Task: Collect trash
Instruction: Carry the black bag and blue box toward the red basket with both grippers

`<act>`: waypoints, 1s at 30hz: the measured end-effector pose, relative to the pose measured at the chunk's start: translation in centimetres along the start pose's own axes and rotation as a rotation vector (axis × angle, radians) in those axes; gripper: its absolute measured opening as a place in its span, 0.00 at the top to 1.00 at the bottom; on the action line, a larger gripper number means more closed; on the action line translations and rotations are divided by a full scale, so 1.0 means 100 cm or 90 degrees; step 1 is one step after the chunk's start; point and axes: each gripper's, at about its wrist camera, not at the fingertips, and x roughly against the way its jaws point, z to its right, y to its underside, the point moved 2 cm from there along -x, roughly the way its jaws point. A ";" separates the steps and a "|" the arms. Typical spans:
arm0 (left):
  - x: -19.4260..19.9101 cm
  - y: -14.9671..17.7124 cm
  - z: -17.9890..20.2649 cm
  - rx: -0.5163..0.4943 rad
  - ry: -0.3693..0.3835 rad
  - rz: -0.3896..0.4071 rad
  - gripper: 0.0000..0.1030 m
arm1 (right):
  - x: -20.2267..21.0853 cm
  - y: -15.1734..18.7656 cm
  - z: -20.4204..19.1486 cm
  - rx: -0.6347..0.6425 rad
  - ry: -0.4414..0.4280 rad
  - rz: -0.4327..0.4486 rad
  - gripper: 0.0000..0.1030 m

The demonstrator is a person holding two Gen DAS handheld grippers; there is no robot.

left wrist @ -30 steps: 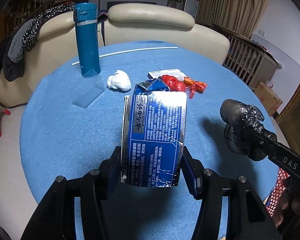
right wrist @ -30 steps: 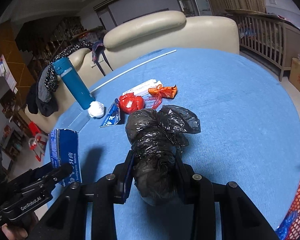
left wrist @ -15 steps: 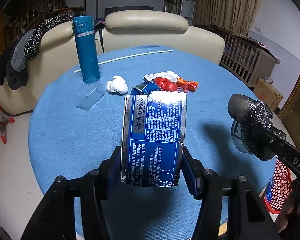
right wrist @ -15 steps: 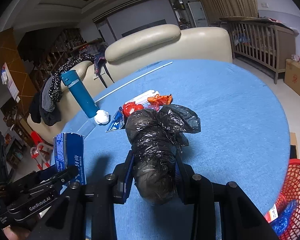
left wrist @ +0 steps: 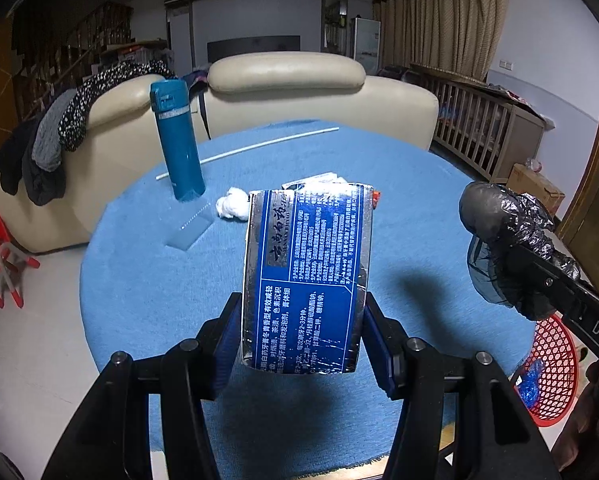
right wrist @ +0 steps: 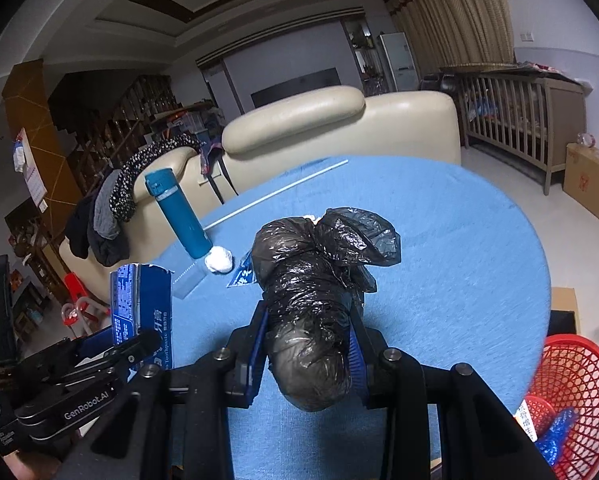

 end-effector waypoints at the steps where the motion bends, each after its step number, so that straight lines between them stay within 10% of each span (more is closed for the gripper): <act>1: 0.000 0.000 0.001 -0.001 0.001 0.000 0.43 | 0.002 -0.001 0.000 0.000 0.001 0.003 0.64; 30: -0.013 0.007 0.068 -0.099 0.046 -0.020 0.43 | 0.043 0.013 0.064 -0.058 0.063 0.037 0.64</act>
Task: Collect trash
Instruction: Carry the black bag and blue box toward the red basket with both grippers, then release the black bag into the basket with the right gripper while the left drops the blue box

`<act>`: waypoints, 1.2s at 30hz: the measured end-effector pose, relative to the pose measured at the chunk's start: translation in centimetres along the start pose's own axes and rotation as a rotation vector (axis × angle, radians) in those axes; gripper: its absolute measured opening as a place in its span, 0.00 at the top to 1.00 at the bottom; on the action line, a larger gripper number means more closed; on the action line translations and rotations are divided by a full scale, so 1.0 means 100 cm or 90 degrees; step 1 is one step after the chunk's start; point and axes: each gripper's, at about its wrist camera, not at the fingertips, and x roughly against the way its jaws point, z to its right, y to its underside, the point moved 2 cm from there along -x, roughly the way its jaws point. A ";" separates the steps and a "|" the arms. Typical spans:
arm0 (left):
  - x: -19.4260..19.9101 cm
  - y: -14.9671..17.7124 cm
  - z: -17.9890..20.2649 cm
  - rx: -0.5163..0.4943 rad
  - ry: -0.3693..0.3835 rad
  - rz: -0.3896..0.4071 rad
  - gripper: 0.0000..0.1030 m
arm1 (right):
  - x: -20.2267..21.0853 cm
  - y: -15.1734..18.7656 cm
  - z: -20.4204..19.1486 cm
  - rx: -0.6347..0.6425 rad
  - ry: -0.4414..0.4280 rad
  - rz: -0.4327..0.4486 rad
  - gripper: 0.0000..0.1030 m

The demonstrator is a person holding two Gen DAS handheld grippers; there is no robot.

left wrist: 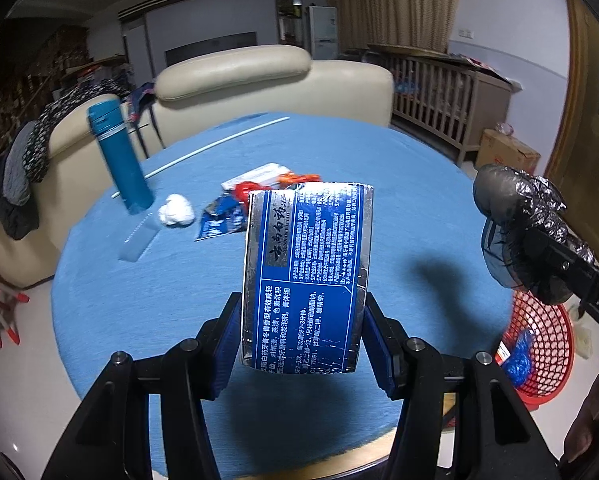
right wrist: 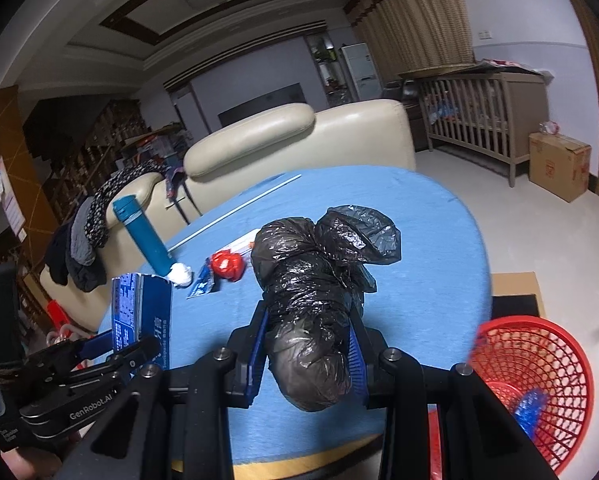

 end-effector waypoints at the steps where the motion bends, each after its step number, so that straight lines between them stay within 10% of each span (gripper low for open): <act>1: 0.000 0.000 0.005 -0.006 0.003 0.000 0.43 | 0.002 0.000 0.005 -0.005 0.004 0.002 0.64; 36: -0.019 -0.005 0.209 -0.247 0.152 -0.038 0.43 | 0.047 0.067 0.227 -0.178 0.239 -0.067 0.64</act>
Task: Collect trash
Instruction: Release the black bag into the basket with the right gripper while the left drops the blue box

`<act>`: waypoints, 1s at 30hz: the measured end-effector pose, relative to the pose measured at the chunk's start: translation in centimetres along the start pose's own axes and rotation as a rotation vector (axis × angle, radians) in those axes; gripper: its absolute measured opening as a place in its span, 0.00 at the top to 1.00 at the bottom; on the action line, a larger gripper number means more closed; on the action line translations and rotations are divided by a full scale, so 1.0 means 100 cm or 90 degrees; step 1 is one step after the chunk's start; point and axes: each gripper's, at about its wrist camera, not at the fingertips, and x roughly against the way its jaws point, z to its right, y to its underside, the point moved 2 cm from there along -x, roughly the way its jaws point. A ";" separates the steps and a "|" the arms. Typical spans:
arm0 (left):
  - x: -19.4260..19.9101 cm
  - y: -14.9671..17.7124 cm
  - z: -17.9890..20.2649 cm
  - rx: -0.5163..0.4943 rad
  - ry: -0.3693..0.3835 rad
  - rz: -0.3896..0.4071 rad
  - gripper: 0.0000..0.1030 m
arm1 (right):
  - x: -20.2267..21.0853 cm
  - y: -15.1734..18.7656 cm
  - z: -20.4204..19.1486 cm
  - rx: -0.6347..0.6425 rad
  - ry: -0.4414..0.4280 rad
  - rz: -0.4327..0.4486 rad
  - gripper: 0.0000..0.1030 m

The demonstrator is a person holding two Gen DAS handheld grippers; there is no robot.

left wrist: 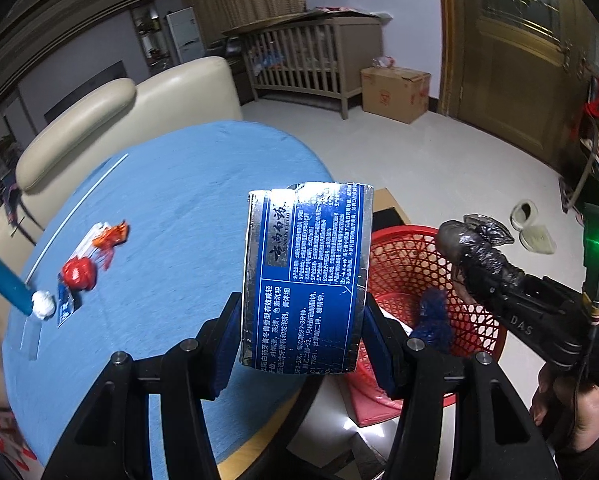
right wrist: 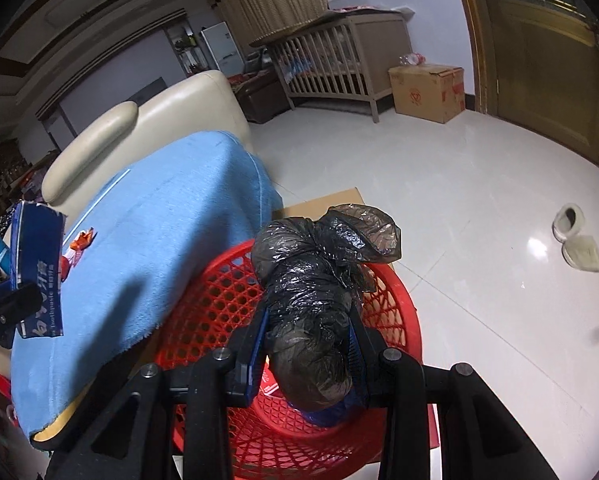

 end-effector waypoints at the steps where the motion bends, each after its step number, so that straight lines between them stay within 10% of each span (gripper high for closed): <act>1: -0.002 -0.001 0.004 -0.005 0.002 -0.002 0.43 | -0.001 0.000 0.001 0.000 0.002 -0.003 0.64; 13: -0.014 -0.010 0.027 -0.033 0.007 -0.019 0.43 | -0.019 0.006 0.001 0.000 0.006 -0.041 0.61; 15: -0.016 -0.010 0.030 -0.036 0.008 -0.022 0.43 | -0.021 0.007 0.002 -0.003 0.003 -0.046 0.43; 30: -0.033 -0.016 0.042 -0.069 0.023 -0.045 0.43 | 0.031 -0.022 0.038 -0.103 0.010 0.076 0.35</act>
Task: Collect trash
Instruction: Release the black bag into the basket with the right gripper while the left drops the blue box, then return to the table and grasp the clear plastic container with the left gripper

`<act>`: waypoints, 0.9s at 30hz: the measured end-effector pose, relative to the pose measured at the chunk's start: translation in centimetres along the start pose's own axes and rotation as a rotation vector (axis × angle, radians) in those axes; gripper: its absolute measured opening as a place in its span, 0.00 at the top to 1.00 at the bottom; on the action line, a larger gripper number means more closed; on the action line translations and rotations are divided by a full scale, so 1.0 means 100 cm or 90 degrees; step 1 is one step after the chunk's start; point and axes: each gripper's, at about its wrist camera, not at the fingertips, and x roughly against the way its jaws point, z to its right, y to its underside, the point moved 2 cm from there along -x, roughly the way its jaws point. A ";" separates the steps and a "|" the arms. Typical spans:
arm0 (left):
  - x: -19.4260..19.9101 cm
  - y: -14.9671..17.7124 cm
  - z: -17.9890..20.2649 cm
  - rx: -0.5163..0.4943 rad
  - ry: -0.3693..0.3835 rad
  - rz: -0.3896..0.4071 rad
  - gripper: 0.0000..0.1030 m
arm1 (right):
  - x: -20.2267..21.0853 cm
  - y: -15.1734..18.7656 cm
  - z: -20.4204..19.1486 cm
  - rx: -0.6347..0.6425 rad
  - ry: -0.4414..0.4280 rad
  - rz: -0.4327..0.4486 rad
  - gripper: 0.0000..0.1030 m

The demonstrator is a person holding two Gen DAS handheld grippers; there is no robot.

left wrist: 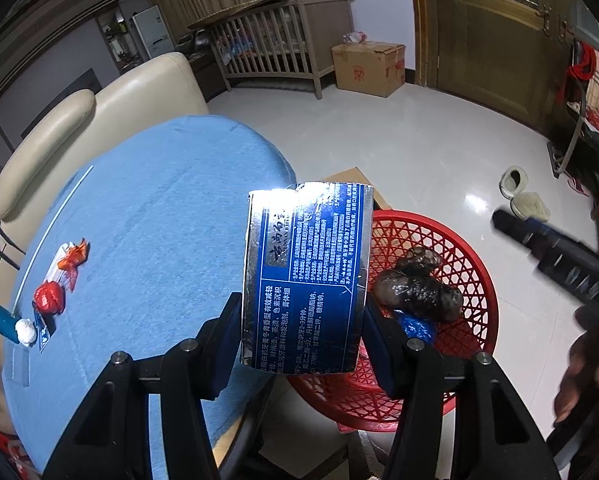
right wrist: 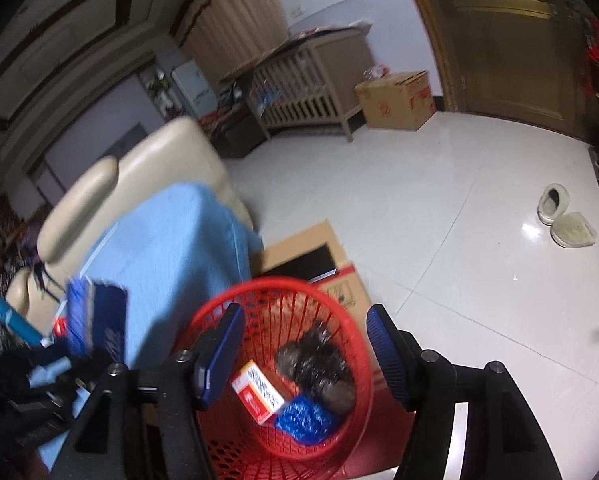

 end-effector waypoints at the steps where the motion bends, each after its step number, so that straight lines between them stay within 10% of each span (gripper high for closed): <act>1: -0.002 0.000 0.001 -0.003 0.003 -0.003 0.43 | 0.003 -0.004 0.002 -0.006 0.000 0.008 0.35; 14: -0.028 0.006 0.022 -0.030 0.023 -0.067 0.27 | 0.012 -0.013 0.016 -0.044 -0.009 0.026 0.35; 27: 0.023 0.030 -0.107 0.138 -0.046 0.013 0.27 | 0.002 -0.004 -0.043 0.027 -0.061 -0.005 0.34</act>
